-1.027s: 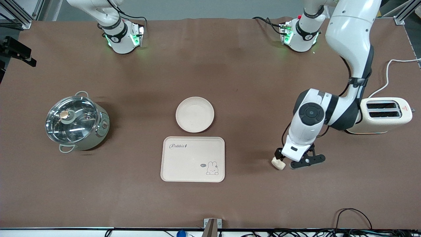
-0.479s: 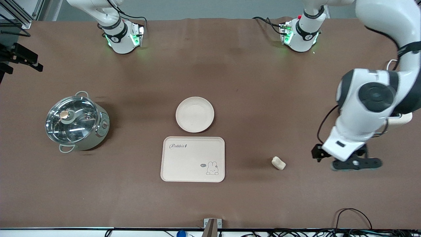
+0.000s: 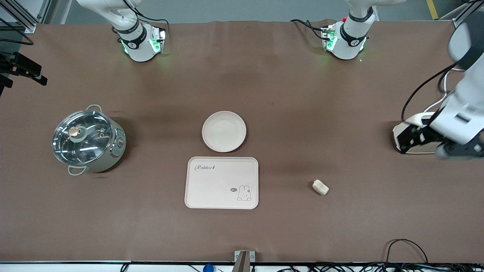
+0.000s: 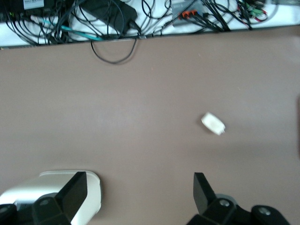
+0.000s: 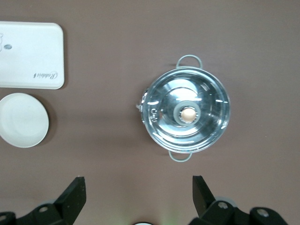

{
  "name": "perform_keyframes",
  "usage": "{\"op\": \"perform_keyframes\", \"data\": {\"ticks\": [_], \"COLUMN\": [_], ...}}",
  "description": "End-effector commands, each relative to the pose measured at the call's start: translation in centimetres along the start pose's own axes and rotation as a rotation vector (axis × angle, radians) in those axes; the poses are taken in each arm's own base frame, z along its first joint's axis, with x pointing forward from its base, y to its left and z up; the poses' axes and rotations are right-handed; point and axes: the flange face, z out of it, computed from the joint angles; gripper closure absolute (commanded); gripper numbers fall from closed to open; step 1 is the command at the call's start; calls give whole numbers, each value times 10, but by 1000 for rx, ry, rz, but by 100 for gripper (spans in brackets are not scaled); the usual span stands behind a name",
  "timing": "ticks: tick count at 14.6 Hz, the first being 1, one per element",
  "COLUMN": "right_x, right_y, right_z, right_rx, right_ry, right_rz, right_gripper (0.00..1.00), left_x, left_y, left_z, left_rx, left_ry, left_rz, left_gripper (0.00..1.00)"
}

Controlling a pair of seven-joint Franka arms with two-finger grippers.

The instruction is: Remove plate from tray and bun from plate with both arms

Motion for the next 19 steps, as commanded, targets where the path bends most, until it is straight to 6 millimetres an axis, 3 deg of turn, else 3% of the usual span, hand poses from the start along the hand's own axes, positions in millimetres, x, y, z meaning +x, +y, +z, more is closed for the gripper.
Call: {"op": "perform_keyframes", "data": {"ticks": [1,5,8,11,19], "right_x": [-11,-13,-13,-12,-13], "right_y": [12,17,18,18,15], "right_z": [-9,-6,-5,-3,-2], "right_rx": [-20,-17,-16,-16,-14], "right_ry": [24,9,5,3,-3], "right_rz": [18,32,35,35,33], "right_gripper": [0,0,0,0,0], "left_x": [-33,-61,-69,-93,-82], "left_y": [-18,-21,-19,-16,-19], "left_z": [-46,-66,-69,-64,-60], "left_rx": [-61,-55,-54,-48,-57], "left_ry": [-38,-126,-137,-147,-157], "left_rz": [-11,-13,-14,-22,-14], "left_gripper": [0,0,0,0,0]}}
